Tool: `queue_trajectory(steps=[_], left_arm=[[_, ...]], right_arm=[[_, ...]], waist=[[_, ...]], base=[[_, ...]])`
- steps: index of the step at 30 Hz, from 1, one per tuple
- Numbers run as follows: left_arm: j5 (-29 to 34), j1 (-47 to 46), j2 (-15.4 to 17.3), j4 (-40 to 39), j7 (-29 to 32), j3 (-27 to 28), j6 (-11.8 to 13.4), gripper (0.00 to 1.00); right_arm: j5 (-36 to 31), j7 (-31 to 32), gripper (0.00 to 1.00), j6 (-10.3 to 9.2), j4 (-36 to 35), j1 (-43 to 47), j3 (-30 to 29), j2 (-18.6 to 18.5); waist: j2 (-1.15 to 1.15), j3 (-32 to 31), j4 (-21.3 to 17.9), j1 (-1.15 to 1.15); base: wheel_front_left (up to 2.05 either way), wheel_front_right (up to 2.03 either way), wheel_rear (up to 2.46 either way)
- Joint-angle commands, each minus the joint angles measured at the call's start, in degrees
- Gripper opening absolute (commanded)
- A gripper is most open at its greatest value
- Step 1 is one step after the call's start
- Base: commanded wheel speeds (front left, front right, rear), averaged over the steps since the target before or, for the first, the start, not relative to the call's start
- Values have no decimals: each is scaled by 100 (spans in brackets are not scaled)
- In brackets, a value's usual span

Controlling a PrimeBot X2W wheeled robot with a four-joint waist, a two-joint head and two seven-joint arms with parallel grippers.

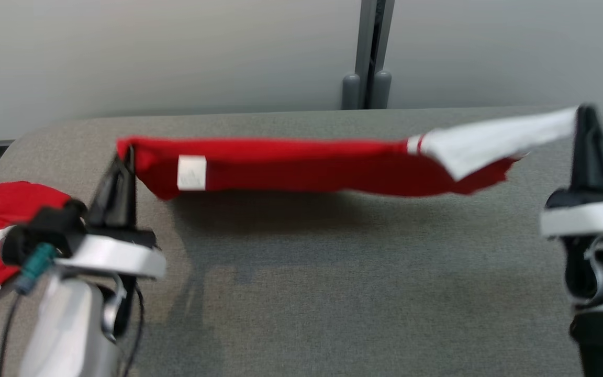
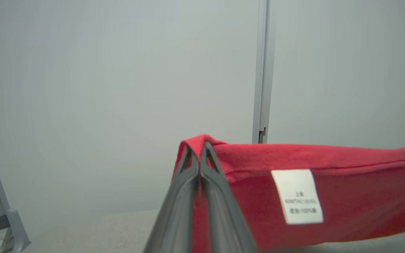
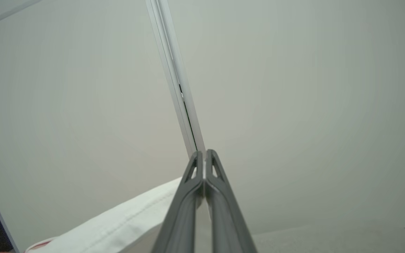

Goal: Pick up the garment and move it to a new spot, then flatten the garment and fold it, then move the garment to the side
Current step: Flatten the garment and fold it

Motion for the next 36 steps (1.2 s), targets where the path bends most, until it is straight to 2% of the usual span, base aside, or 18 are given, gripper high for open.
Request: queue_trajectory(steps=[1, 8, 15, 22, 29, 33, 36], left_arm=[[111, -243, 126, -68, -2, 73, -37, 0], [331, -1502, 620, -180, -1, 173, -164, 0], [273, -2560, 977, 268, 54, 32, -209, 0], [347, -3660, 1102, 1121, 49, -297, -209, 0], [593, -5319, 1224, 1791, 8, -343, -106, 0], [610, -5648, 1182, 1883, 4, -254, -57, 0], [530, -5446, 1109, 1964, 3, -166, -61, 0]], right_arm=[[64, -2, 0, -1, -161, -189, -28, -132], [293, -1, 0, -1, -725, -1308, -16, -637], [233, 92, 0, -2, -413, -2342, 192, -1063], [-6, 37, 0, -2, 559, -3535, 166, -1062], [-809, -16, 0, -5, 1249, -5289, -298, -1128], [-1158, -13, 0, -9, 1405, -5672, -404, -1087], [-1150, -11, 0, -9, 1440, -5486, -485, -1014]], waist=[[0, -62, -62, 0], [0, -119, -215, 0], [0, 334, -339, 0], [0, 1284, -383, 0], [0, 2025, -433, 0], [0, 2229, -446, 0], [0, 2379, -441, 0]], base=[[0, 0, 0], [0, 0, 0], [0, 0, 0], [0, 0, 0], [0, 0, 0], [0, 0, 0], [0, 0, 0]])
